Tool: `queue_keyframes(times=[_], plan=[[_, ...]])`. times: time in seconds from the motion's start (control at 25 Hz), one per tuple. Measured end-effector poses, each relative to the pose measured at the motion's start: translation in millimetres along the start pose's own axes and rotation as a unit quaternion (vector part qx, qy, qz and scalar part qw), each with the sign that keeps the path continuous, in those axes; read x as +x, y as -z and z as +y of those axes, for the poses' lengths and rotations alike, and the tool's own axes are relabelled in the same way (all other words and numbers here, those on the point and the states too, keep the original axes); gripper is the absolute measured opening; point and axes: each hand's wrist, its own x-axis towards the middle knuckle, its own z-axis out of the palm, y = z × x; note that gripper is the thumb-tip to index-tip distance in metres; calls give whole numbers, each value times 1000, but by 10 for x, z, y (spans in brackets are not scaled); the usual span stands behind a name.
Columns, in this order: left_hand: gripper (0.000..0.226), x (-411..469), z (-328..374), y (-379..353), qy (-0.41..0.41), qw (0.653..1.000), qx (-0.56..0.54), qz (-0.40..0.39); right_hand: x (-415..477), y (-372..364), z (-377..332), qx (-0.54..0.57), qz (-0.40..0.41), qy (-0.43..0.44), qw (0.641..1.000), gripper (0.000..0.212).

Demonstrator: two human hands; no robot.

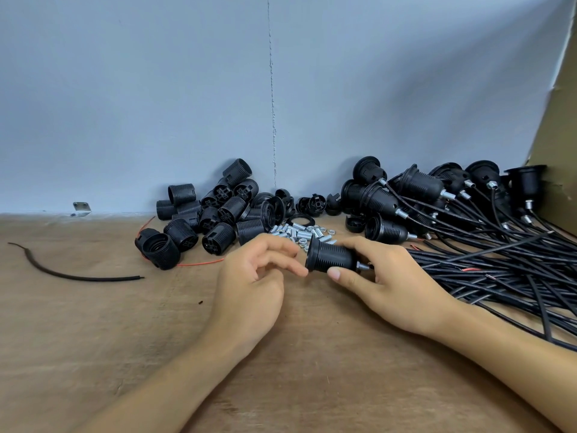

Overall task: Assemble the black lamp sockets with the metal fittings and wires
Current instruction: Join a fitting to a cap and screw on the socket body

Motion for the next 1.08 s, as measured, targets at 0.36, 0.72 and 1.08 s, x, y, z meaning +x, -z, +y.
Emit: queue_keyframes(times=[0.36, 0.72, 1.08], plan=[[63, 17, 33, 3, 4, 1000, 5, -13, -4, -12, 0, -1, 0, -1, 1000, 39], [67, 18, 28, -6, -10, 1000, 29, -6, -10, -14, -1, 1, -8, -4, 1000, 36], [78, 25, 49, -8, 2, 999, 37, -13, -11, -20, 5, -11, -12, -3, 1000, 35]])
